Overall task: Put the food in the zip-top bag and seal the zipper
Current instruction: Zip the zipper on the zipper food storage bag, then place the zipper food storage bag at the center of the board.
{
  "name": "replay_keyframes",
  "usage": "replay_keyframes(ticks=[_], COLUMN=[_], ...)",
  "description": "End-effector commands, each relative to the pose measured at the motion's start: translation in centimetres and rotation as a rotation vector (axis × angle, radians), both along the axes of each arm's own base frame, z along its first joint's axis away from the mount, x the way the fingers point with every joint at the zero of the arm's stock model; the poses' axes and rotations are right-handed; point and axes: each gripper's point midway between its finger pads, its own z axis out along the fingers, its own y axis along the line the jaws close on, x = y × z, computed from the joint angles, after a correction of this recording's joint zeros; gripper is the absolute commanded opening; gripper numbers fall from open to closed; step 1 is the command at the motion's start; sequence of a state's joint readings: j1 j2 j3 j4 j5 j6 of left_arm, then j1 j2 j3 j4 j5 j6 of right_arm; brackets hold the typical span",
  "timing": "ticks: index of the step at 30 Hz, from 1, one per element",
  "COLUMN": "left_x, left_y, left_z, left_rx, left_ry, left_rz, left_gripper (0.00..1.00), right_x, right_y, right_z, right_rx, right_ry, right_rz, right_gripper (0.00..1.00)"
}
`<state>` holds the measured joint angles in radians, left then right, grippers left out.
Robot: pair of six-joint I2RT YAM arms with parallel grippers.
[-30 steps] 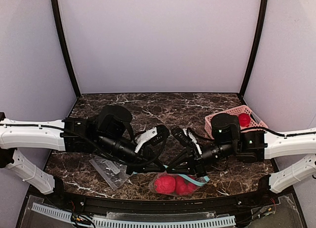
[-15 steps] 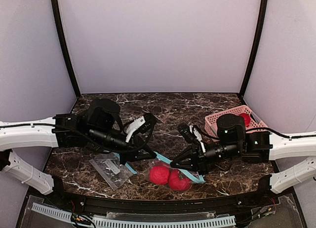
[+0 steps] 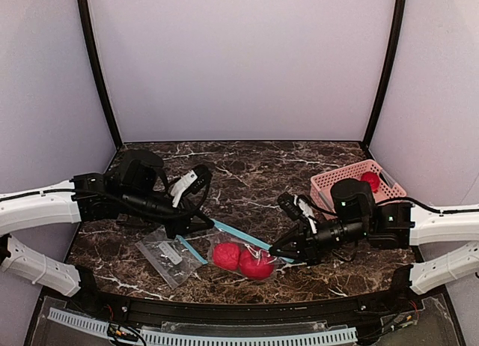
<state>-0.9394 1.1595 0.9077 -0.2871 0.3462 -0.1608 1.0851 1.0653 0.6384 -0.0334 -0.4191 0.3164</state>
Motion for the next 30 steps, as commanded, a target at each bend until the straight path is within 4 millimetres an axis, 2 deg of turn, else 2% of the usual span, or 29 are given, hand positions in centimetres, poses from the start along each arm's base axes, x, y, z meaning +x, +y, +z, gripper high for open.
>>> replay_keyframes(ticks=[1,9,18,20,22,24,25,26,27,28,29,30], left_x=[1.8,3.8,5.4,5.8,6.4,7.0,7.5,7.9,8.2,8.5,8.9,9.2], left_y=[2.5,4.3,4.7,4.5,4.3,4.0,3.6,3.3,3.1,2.9,2.8,2.7], left_z=[-1.8,-4.6,-7.2,-8.1,-8.9,-9.5,-9.2,-9.3,-9.6,-9.2,-9.2,-8.8], left_rx=[0.057,0.072,0.100,0.109,0.113,0.116,0.104,0.107,0.109,0.099,0.098,0.089], left_ry=[0.003,0.053,0.092,0.108,0.125,0.144,0.146,0.154,0.163,0.158,0.154,0.146], left_rz=[0.105,0.199,0.250,0.265,0.294,0.317,0.327,0.333,0.343,0.348,0.360,0.368], left_gripper=[0.01,0.01,0.01,0.01,0.04,0.17,0.28,0.34,0.45,0.50,0.63,0.68], right_x=[-0.5,0.2,1.8,2.7,4.0,5.4,6.1,6.8,7.5,8.2,8.8,9.5], right_y=[-1.7,-2.4,-2.7,-2.7,-2.8,-2.9,-2.9,-3.0,-3.1,-3.3,-3.4,-3.6], right_z=[-2.7,-4.7,-7.4,-7.6,-7.8,-8.0,-7.9,-7.9,-7.7,-7.5,-7.3,-6.8], right_rx=[-0.091,-0.143,-0.225,-0.240,-0.254,-0.270,-0.273,-0.274,-0.275,-0.274,-0.271,-0.264], right_ry=[0.067,0.100,0.133,0.129,0.125,0.131,0.133,0.134,0.133,0.131,0.128,0.119], right_rz=[-0.011,-0.056,-0.132,-0.181,-0.246,-0.318,-0.350,-0.382,-0.416,-0.446,-0.471,-0.495], right_gripper=[0.00,0.00,0.00,0.04,0.13,0.30,0.38,0.45,0.52,0.57,0.61,0.66])
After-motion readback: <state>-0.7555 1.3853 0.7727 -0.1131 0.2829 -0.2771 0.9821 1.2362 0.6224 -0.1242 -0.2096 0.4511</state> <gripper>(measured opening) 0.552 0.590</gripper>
